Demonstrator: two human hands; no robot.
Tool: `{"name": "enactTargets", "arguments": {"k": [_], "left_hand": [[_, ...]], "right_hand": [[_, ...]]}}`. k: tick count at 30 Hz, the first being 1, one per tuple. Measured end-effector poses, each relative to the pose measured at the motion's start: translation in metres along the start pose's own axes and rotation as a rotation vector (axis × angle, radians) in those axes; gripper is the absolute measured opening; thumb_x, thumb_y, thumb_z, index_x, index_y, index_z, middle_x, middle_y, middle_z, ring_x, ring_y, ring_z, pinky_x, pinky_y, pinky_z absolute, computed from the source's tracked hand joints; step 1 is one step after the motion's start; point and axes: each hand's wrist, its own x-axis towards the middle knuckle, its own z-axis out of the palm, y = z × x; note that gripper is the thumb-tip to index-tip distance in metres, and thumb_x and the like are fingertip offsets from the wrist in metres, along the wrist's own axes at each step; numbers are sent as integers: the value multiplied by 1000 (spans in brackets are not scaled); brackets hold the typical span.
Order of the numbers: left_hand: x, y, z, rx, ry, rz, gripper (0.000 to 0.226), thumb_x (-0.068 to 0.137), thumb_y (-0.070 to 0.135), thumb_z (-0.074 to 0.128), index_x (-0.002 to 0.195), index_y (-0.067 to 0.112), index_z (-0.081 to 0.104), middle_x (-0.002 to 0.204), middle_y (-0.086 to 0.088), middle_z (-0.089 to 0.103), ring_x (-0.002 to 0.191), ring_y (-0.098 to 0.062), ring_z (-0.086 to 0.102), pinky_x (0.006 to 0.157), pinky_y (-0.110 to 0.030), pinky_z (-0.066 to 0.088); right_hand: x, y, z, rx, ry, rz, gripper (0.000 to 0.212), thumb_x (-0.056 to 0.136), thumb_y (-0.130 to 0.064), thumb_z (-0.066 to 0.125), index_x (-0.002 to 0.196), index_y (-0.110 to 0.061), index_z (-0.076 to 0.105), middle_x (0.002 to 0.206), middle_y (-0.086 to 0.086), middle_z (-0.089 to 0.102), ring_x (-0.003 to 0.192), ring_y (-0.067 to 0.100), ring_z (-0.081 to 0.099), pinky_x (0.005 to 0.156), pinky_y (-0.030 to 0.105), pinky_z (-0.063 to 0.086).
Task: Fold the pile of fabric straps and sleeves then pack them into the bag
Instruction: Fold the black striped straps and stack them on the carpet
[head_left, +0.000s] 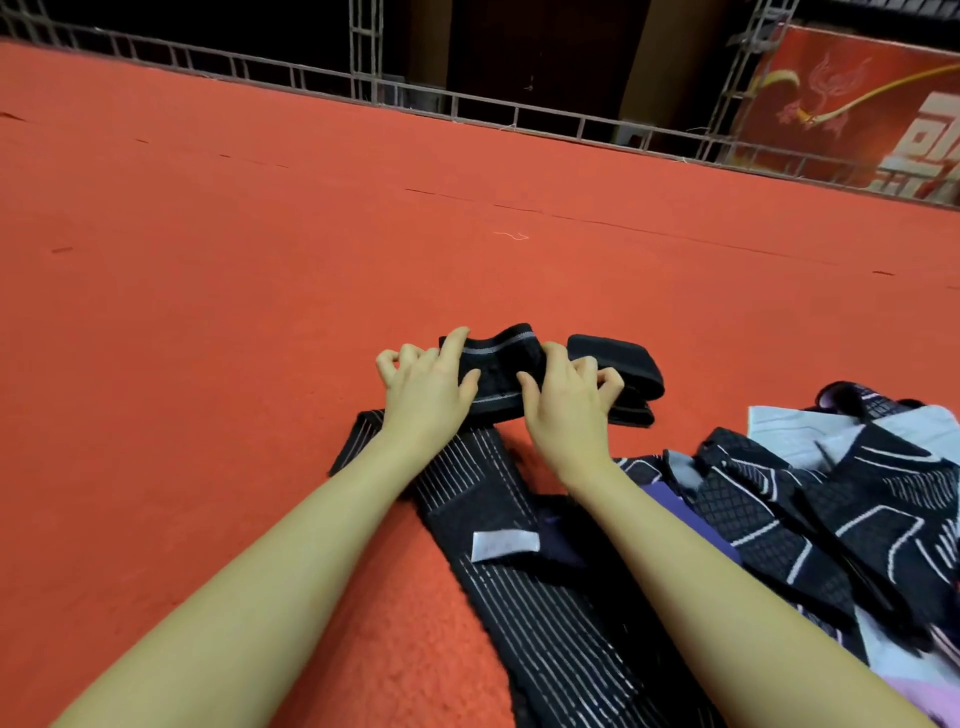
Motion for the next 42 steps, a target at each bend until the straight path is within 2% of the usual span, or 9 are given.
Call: {"name": "enactTargets", "arguments": {"k": [5,9,15,19,26,31,35,38,42], "left_hand": [[31,-20,27,190,-140,52,50,100,38,41,146,22,28,110,-1,63,116,-28,39,99,-42,18],[48,-29,50,234,-181,99,54,100,38,41,148,23,23,113,-3,62,117,-28,37,99,-42,18],[31,-45,75,15,142,9,53,89,28,64,133,1,48,122,-22,53,114,-40,49,93,-53,35],[8,-55,56,10,156,35,48,84,27,69,122,2,54,122,-17,52,109,-36,52,91,-47,34],[-16,-66,48,175,-238,-140,74,98,54,27,152,9,4,157,-5,21,146,-19,13,116,-40,9],[-22,-65,47,129,-157,-163,87,95,56,37,150,9,-10,150,-5,38,143,-17,24,116,-40,8],[-22,-64,45,180,-123,-136,82,94,53,45,152,11,5,151,-9,36,143,-24,24,114,-43,14],[-23,-66,49,223,-8,38,55,85,40,66,133,16,54,144,-14,45,130,-37,44,101,-52,38],[-24,-69,52,254,-114,50,43,95,45,41,121,23,67,132,-8,58,126,-32,49,104,-49,29]], "right_hand": [[4,0,37,-42,-204,57,31,97,-28,50,117,-5,52,92,9,62,100,32,49,90,40,17],[-2,4,70,-67,-96,52,35,80,-20,75,105,0,61,74,11,61,78,34,57,81,41,22],[-2,11,85,32,54,-79,46,81,-19,60,126,-14,55,120,10,59,107,27,51,89,41,41],[-3,5,83,225,-155,-221,47,91,-40,40,128,-18,59,127,2,61,121,20,53,98,33,25],[4,-1,83,-67,-458,-262,76,81,-78,26,141,-34,43,138,-6,50,128,18,41,93,38,14],[6,-11,92,-193,-310,-273,57,86,-62,34,108,-25,71,93,-1,70,84,28,62,77,38,23],[6,-11,98,-242,-226,-176,48,89,-54,34,92,-28,73,77,-6,68,71,26,60,73,37,24],[9,-9,102,-255,-215,-169,47,90,-52,35,97,-27,73,76,-4,67,70,27,59,73,37,25],[10,-8,105,-226,-155,-174,45,90,-49,38,108,-25,72,83,-1,67,73,26,60,72,37,25]]}}
